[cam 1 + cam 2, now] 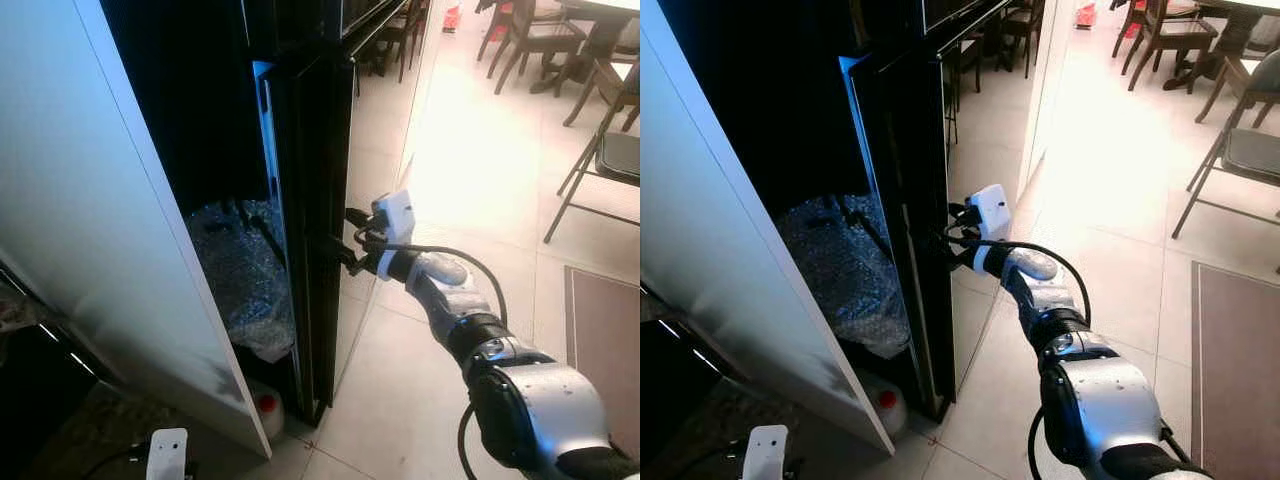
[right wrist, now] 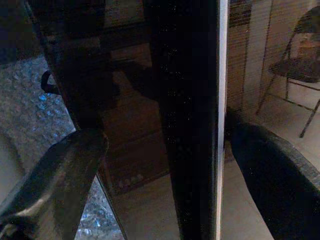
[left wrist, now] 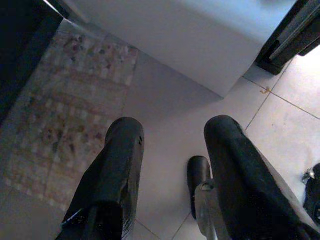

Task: Restocking fridge

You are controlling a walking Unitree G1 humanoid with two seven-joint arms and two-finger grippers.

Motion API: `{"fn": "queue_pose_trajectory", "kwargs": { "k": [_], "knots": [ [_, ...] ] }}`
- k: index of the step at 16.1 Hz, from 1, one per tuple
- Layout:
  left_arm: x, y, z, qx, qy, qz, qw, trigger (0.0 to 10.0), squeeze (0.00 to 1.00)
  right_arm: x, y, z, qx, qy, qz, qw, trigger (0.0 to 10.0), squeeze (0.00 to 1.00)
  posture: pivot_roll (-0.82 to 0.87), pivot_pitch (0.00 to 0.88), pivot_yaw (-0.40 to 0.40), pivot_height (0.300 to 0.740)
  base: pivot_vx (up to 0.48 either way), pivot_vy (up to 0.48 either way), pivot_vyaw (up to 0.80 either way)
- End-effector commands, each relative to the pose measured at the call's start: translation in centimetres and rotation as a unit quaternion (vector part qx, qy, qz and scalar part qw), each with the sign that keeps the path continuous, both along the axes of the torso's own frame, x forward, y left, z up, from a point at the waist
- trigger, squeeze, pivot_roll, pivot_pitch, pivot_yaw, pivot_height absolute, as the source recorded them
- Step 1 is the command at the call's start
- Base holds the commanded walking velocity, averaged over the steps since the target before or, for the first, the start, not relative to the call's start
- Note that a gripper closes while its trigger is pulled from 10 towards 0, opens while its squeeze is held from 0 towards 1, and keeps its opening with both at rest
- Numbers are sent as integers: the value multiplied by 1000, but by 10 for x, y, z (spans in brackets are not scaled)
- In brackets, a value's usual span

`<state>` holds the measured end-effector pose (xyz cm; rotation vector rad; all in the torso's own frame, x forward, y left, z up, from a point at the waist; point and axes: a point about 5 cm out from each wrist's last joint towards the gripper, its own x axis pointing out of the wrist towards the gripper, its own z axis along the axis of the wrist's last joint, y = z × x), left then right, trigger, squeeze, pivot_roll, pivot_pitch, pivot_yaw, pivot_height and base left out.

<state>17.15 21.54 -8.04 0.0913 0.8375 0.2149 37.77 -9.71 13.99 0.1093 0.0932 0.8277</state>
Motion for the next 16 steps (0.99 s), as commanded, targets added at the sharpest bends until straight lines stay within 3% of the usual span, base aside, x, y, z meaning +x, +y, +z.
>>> {"fn": "queue_pose_trajectory", "kwargs": {
  "k": [1,4,6,7,8,11,12,15,16],
  "knots": [
    [-5,-1,-2,6,8,-8,1000,10000,0,-4,1,-10,2,18,-5,1000,10000,0,29,0,28,740,0,0,0],
    [-5,-2,-3,4,9,-10,1000,10000,0,-6,-16,-18,17,17,-53,998,10000,0,20,0,25,740,0,0,0],
    [-6,-4,-3,3,10,-11,1000,10000,0,-8,-44,-26,43,1,-164,986,10000,0,16,0,22,740,0,0,0],
    [-7,-4,-4,2,10,-11,1000,10000,0,-11,-52,-30,56,-4,-190,980,10000,0,16,0,22,740,0,0,0],
    [-9,-5,-5,3,14,-14,1000,10000,0,-25,-66,-44,73,-11,-222,972,10000,0,11,3,23,740,0,0,0],
    [-12,-5,-6,2,18,-16,1000,10000,0,-51,-78,-70,75,-8,-250,965,10000,0,-2,15,24,740,0,0,0],
    [-13,-5,-6,3,19,-17,1000,10000,0,-60,-81,-81,71,7,-259,963,10000,0,-10,16,23,740,0,0,0],
    [-13,-5,-7,2,21,-20,1000,10000,0,-98,-93,-136,19,129,-296,946,10000,0,-20,19,22,740,0,0,0],
    [-11,-6,-6,2,21,-21,1000,10000,0,-116,-96,-158,-15,192,-309,931,10000,0,-15,19,21,740,0,0,0]
  ]
}}
